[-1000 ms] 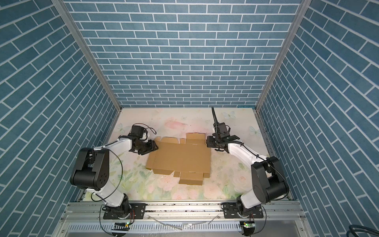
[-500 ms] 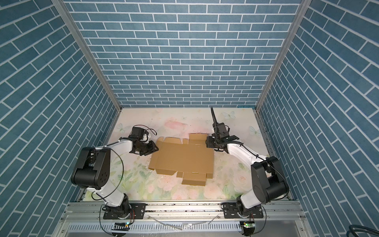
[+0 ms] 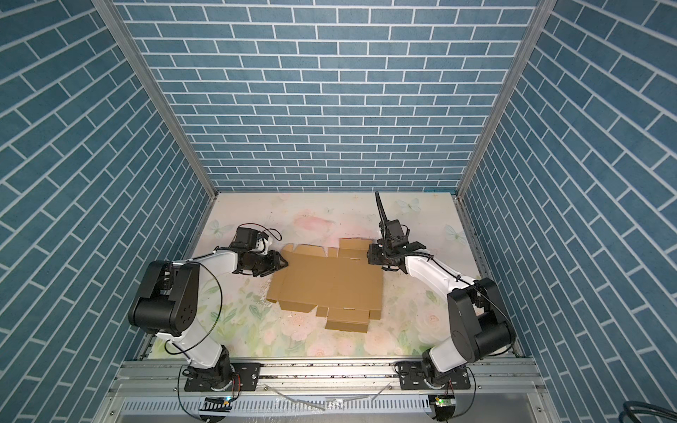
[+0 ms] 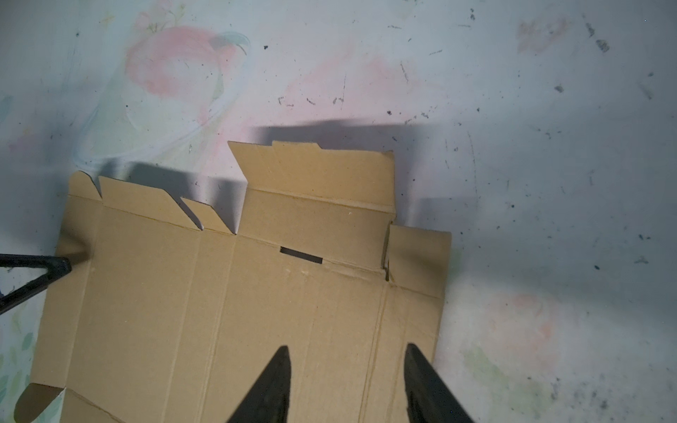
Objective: Fold the paper box
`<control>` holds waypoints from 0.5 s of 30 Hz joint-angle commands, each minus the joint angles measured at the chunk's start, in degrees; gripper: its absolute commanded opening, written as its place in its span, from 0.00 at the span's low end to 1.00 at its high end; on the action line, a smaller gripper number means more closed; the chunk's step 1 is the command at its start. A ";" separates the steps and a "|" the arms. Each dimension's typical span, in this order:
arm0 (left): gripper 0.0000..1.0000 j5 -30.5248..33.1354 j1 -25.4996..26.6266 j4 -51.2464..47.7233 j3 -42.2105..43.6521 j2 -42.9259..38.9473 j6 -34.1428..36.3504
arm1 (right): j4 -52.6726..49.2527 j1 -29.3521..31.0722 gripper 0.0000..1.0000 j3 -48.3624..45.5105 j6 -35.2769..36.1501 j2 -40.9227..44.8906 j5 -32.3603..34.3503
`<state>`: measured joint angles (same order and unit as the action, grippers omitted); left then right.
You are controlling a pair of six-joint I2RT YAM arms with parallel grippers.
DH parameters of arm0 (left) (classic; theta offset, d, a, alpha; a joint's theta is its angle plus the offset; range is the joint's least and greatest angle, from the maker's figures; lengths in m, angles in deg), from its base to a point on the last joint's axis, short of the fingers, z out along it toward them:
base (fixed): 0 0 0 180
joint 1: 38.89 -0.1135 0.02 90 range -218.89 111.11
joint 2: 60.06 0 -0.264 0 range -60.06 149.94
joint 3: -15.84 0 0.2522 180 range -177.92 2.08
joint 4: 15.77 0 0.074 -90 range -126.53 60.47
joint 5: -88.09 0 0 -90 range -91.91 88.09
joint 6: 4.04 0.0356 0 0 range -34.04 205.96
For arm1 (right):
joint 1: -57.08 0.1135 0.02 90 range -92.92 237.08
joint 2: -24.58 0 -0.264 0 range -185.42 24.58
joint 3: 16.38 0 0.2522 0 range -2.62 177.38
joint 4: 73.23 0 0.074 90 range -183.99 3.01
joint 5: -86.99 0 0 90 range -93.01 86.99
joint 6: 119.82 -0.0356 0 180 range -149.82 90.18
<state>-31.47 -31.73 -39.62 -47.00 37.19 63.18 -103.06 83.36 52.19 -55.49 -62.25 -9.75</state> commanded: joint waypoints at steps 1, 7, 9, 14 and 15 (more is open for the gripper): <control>0.45 -1.15 0.22 0.00 1.76 0.86 0.89 | -3.12 0.98 0.47 0.82 -1.70 -0.46 0.63; 0.33 -2.81 0.22 0.97 2.48 -0.85 0.90 | -1.80 1.22 0.46 -1.08 -2.96 -0.49 1.38; 0.30 -3.25 0.22 1.43 2.93 -1.57 0.68 | -1.21 1.23 0.46 -1.28 -3.30 -1.08 1.29; 0.19 -2.93 0.18 3.62 4.84 -3.24 -0.53 | -0.66 1.31 0.45 -0.75 -3.64 -2.61 0.92; 0.17 -2.72 0.22 4.29 5.33 -3.60 -1.06 | -0.55 1.40 0.45 -0.68 -3.68 -2.64 0.94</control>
<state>-34.12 -31.73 -37.13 -43.00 35.46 62.78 -103.87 84.37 52.08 -57.06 -64.00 -9.25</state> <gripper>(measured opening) 0.179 0.451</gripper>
